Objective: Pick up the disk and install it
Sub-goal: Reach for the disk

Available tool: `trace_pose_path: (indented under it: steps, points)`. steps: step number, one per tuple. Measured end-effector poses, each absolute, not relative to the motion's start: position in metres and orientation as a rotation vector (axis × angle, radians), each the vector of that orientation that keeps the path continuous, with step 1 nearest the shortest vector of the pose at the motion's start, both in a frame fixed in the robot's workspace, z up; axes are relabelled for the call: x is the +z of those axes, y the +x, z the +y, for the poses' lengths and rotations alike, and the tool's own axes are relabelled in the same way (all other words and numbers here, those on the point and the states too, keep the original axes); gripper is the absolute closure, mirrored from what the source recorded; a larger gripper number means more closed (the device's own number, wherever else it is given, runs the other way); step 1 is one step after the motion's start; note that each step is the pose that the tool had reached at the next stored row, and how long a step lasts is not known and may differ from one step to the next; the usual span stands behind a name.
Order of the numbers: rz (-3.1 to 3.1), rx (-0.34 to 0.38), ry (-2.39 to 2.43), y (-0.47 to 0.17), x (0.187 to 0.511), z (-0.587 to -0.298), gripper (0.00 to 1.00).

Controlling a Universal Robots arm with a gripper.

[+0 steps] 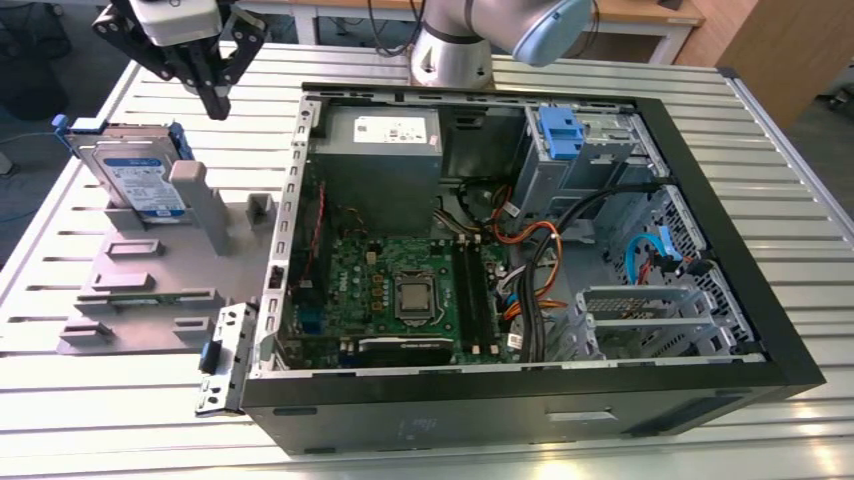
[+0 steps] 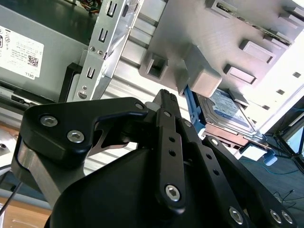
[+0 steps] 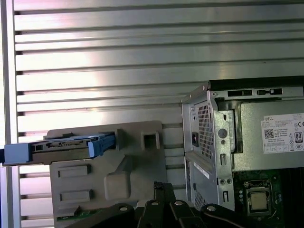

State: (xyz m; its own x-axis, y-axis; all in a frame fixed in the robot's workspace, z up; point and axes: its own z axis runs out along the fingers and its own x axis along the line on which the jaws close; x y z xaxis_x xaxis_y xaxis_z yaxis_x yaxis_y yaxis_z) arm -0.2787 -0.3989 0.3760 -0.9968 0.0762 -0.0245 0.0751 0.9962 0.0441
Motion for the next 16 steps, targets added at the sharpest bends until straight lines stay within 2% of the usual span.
trace_pose_path:
  steps: [16]
  points:
    - [3.112,0.067,0.118,-0.2843,0.3756,-0.3989,0.89]
